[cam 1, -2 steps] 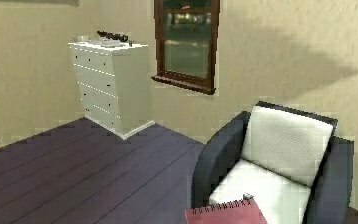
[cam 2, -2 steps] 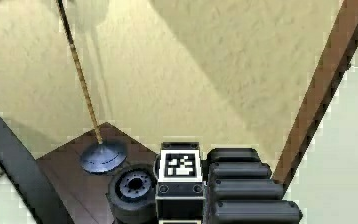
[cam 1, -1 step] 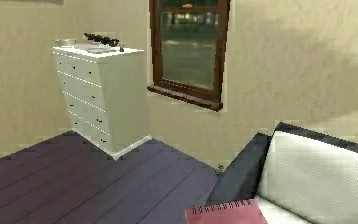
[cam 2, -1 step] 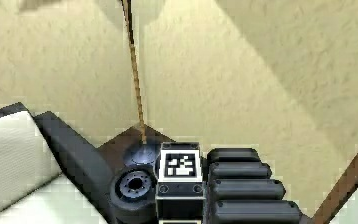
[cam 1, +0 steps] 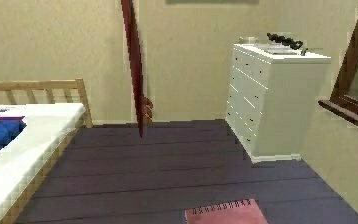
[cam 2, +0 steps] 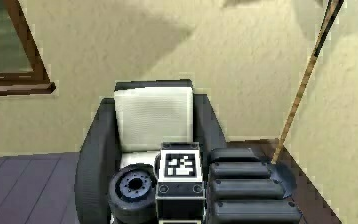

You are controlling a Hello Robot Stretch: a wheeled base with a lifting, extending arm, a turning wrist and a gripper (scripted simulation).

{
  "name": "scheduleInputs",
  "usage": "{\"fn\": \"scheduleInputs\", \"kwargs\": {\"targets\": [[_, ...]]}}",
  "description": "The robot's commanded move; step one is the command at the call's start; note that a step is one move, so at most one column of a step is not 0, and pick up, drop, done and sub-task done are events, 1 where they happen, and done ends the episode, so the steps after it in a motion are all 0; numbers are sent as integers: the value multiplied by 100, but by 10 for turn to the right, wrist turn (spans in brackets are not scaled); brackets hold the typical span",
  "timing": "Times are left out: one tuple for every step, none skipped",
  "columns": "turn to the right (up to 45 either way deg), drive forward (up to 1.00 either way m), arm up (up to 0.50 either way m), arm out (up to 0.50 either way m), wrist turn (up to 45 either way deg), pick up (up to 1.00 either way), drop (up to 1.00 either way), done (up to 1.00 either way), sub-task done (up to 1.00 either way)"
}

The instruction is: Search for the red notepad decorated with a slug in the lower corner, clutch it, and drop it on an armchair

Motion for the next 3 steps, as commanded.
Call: {"fn": "scheduleInputs", "kwargs": {"targets": [[-450,0,0,0,0,0,0,0,0],[-60,0,0,0,0,0,0,0,0],[450,0,0,0,0,0,0,0,0]]}}
